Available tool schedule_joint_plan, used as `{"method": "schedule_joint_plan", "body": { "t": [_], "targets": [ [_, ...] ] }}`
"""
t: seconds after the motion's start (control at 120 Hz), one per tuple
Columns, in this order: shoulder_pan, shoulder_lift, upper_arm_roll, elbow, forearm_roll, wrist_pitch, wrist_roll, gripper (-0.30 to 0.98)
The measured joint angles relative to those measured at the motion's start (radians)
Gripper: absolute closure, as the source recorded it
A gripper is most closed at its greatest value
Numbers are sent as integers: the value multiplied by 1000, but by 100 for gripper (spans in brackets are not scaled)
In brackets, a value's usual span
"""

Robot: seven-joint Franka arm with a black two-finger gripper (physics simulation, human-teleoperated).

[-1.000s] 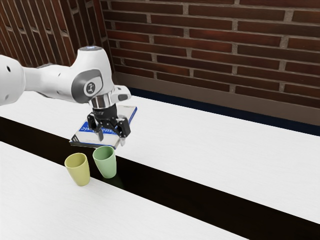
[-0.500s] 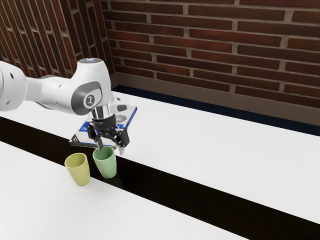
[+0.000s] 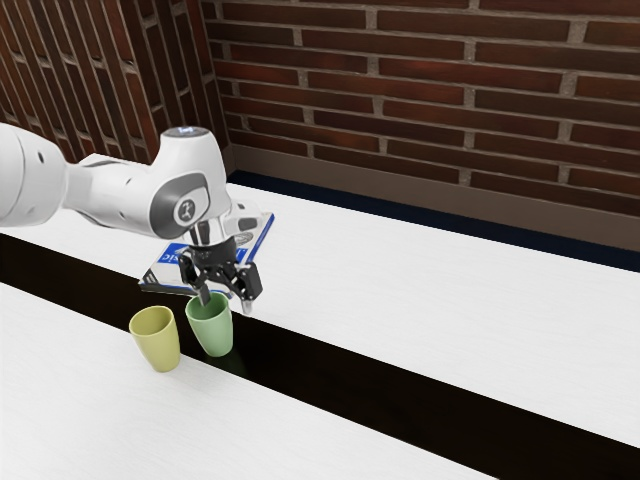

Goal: Place the right cup onto the left cup

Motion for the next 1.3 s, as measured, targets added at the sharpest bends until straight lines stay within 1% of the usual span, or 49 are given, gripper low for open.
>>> {"method": "schedule_joint_plan", "body": {
  "t": [0.45,0.517,0.667,0.992,1.125,1.3],
  "targets": [
    [1,53,0,8,-1,18,3,3],
    [1,55,0,8,-2,18,3,9],
    [1,54,1,8,-2,19,2,28],
    [1,50,9,9,0,20,1,64],
    [0,43,11,9,2,19,0,72],
    [0,25,11,7,7,17,-2,76]
  ]
}}
